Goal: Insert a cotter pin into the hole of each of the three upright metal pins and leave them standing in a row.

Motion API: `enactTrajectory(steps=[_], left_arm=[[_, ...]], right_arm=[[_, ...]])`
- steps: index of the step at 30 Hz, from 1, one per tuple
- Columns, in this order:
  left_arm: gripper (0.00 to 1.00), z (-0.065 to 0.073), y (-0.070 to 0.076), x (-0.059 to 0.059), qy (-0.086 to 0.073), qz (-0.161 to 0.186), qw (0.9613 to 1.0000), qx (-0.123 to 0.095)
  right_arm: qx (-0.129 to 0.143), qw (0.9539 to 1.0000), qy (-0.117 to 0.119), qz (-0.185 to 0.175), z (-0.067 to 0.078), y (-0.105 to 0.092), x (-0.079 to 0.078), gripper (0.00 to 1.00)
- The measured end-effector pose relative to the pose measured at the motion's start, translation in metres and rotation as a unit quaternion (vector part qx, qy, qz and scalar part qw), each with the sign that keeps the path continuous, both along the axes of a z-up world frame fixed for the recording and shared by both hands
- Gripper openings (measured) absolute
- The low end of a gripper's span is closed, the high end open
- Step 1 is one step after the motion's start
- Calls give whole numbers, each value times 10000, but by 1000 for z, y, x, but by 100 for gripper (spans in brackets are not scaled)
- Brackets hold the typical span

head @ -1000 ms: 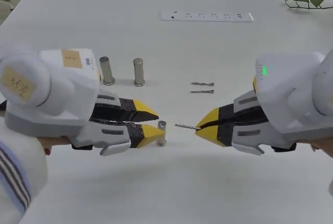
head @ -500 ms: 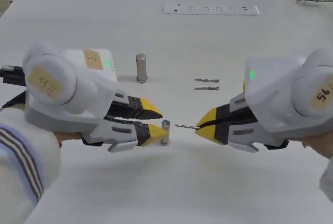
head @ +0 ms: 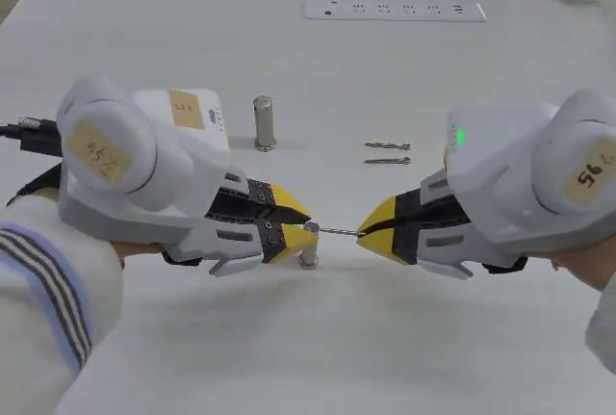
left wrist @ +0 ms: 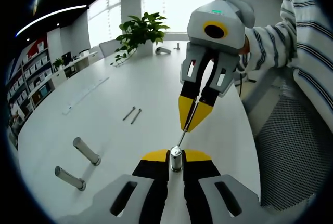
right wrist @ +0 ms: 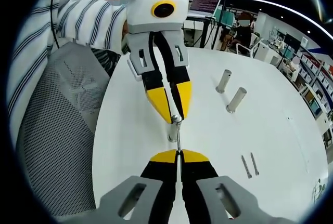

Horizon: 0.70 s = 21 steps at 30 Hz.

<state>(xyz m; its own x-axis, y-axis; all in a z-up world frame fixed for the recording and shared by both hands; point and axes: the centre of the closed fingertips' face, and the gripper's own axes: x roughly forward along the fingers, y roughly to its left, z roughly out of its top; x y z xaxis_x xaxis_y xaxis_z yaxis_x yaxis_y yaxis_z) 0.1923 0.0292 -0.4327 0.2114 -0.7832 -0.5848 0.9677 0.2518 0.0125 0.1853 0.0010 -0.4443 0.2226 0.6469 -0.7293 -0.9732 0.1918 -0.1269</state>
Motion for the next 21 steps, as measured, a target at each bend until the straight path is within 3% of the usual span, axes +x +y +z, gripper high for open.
enactTrajectory(steps=[21], left_arm=[[5, 1, 2, -3, 244, 127, 9995, -136]], right_arm=[[113, 9999, 29, 50, -1, 10, 2, 0]])
